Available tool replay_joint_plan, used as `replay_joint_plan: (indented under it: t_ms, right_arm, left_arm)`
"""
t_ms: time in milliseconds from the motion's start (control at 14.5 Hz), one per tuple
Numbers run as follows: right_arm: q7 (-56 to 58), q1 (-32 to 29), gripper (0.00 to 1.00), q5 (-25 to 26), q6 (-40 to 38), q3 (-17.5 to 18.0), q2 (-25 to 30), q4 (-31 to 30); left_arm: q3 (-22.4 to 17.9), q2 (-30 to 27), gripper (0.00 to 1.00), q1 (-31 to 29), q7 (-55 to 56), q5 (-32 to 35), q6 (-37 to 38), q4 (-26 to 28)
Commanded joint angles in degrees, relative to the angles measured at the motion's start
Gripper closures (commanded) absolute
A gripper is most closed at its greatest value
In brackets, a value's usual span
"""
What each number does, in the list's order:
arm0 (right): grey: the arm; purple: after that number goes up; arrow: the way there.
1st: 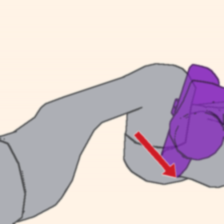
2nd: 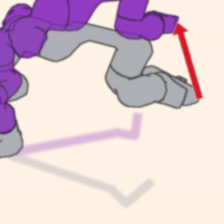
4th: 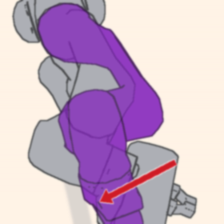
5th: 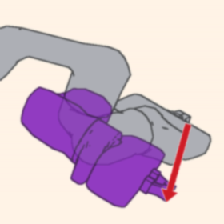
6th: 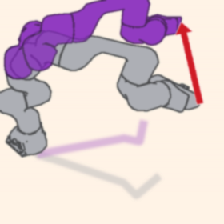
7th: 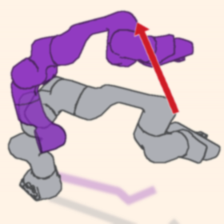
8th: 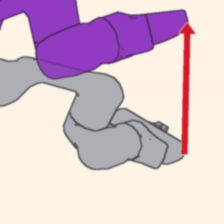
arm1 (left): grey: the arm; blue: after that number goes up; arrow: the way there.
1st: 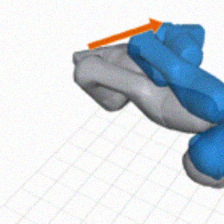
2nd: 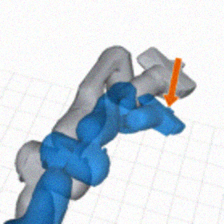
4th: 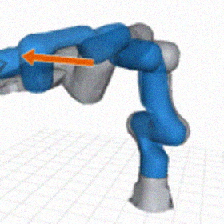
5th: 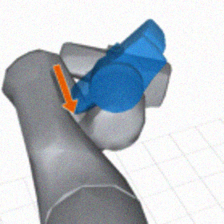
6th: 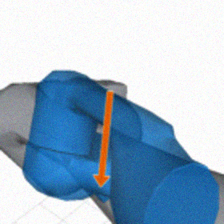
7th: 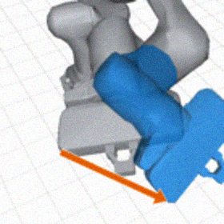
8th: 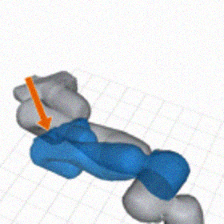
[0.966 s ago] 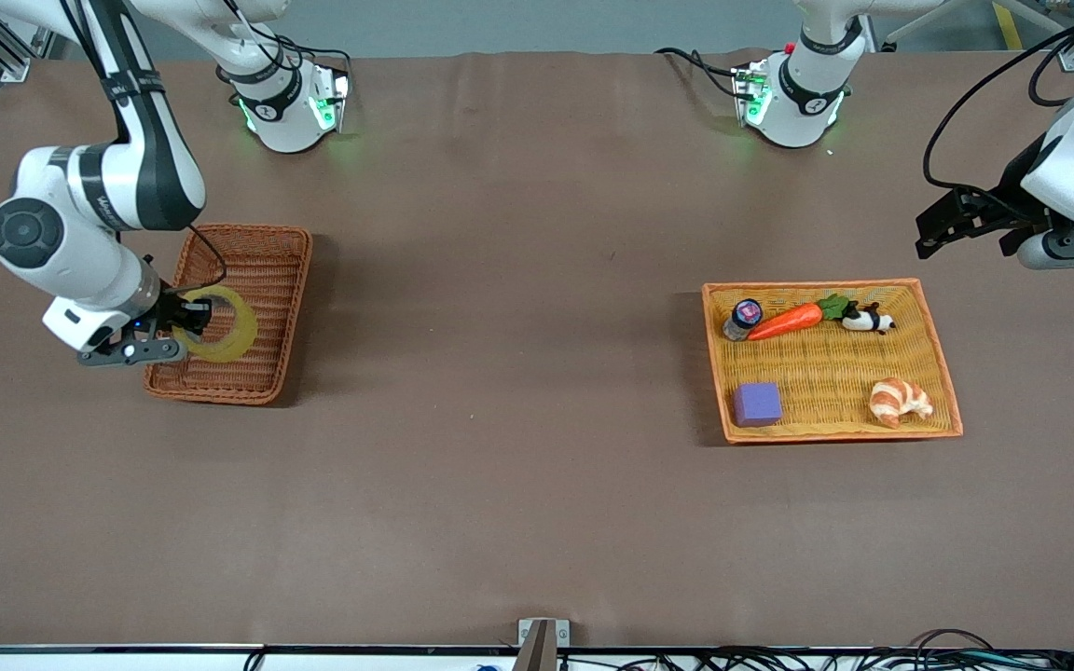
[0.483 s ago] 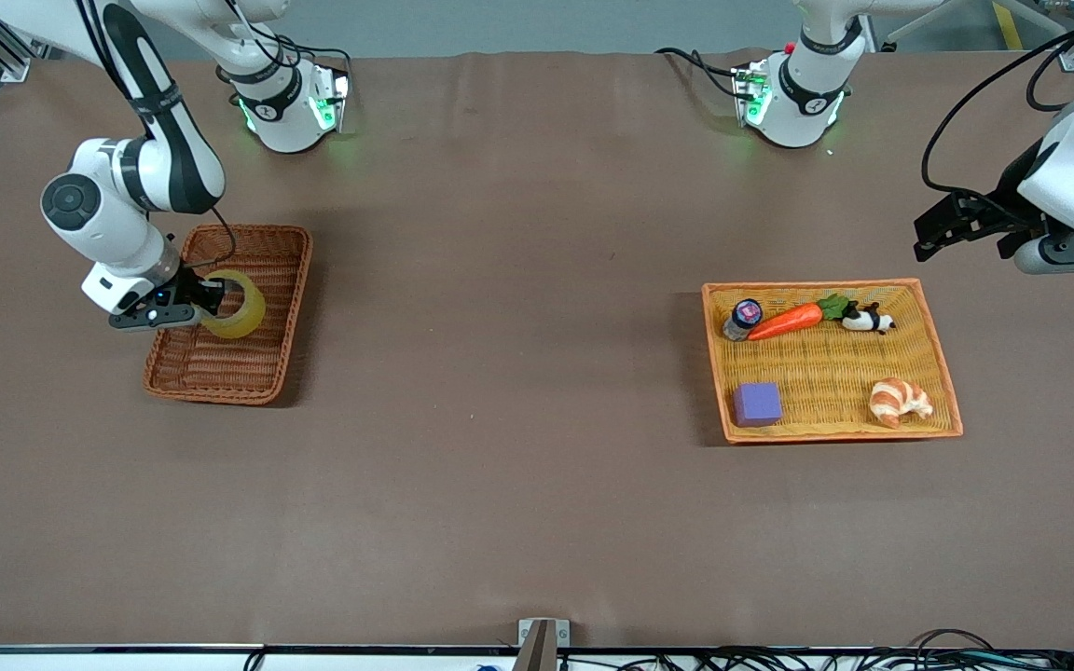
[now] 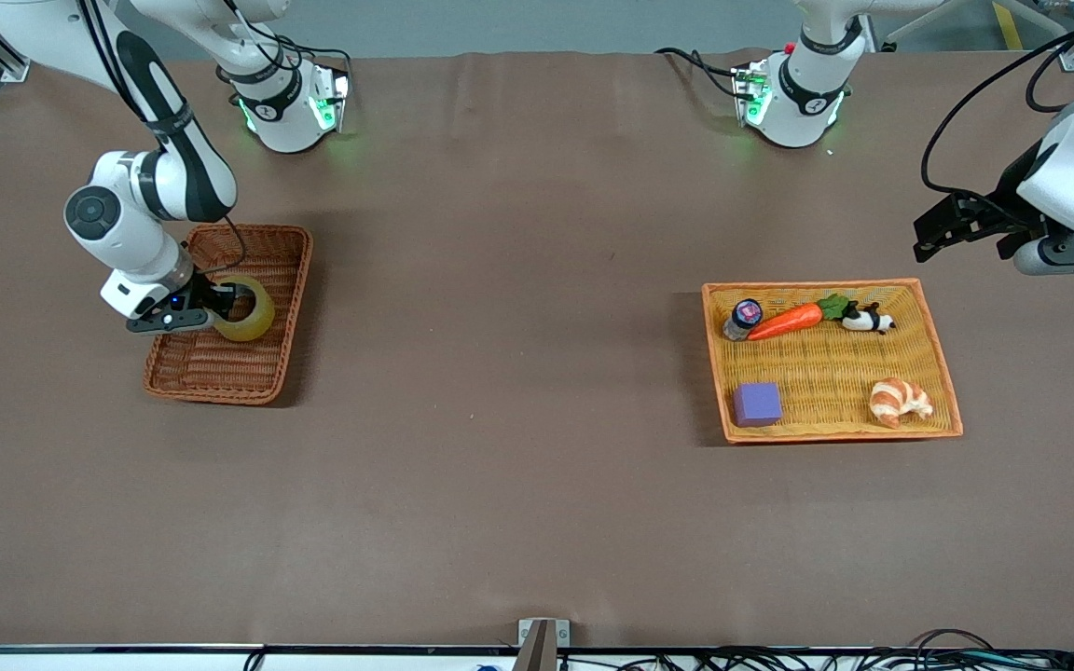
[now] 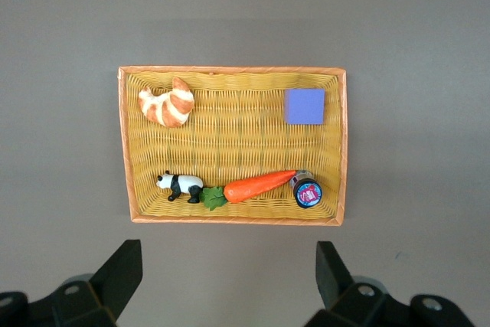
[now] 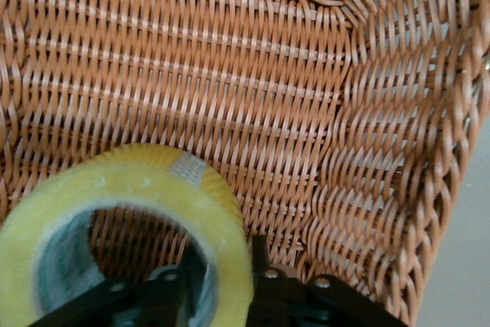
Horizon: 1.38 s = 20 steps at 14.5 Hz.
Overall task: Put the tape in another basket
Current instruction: 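Open the right gripper to release the tape and lift away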
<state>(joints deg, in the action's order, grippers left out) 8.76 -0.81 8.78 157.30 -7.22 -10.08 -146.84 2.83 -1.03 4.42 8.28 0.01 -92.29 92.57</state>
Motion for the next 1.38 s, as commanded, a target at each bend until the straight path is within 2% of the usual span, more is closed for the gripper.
replay_joint_plan:
  t_ms: [0,69,207,276,414,552,690,828,1034,1172,1310]
  right_arm:
    - [0.6,0.3,0.0,-1.1,-1.4,0.2,2.1,0.2]
    - [0.4,0.5,0.0,-1.2,-4.0,0.4,3.0,1.7]
    - [0.3,0.6,0.0,-2.0,-14.9,0.5,6.5,8.0]
    - [0.3,0.9,0.0,-4.4,-19.8,0.5,7.4,11.4]
    - [0.1,1.0,0.0,-8.0,-30.2,1.1,8.0,19.6]
    - [-1.3,1.0,0.0,-8.1,-39.7,1.1,8.0,28.3]
    - [-4.8,0.7,0.0,-8.0,-48.5,2.7,7.9,36.2]
    - [-8.7,0.3,0.0,-8.0,-54.5,5.9,8.0,42.0]
    - [-11.9,0.4,0.0,-7.5,-63.1,8.3,7.9,54.5]
    - [-11.6,0.1,0.0,-8.2,-68.9,8.1,7.4,62.1]
    - [-11.9,0.3,0.0,-7.5,-70.9,8.0,7.9,64.6]
  left_arm:
    - [0.7,0.2,0.0,-0.6,0.5,1.1,-0.4,-0.5]
    - [0.7,0.2,0.0,-0.6,0.6,1.1,-0.4,-0.5]
    - [0.7,0.2,0.0,-0.6,0.5,1.1,-0.5,-0.5]
    - [0.7,0.3,0.0,-0.6,0.5,1.1,-0.8,-0.5]
    - [0.7,0.9,0.0,-0.6,0.5,1.0,-1.4,-0.5]
    - [0.6,0.9,0.0,-0.6,0.4,1.0,-1.5,-0.6]
    - [0.6,0.9,0.0,-0.6,-0.3,1.0,-1.8,-0.5]
    - [0.5,0.9,0.0,-0.6,-0.5,1.0,-3.0,-0.6]
    - [0.5,0.5,0.0,-0.6,-0.5,0.8,-4.7,-1.1]
    - [0.4,0.1,0.0,-0.6,-0.6,0.7,-4.7,-1.6]
    - [0.4,0.0,0.0,-0.6,-0.5,0.5,-4.7,-2.7]
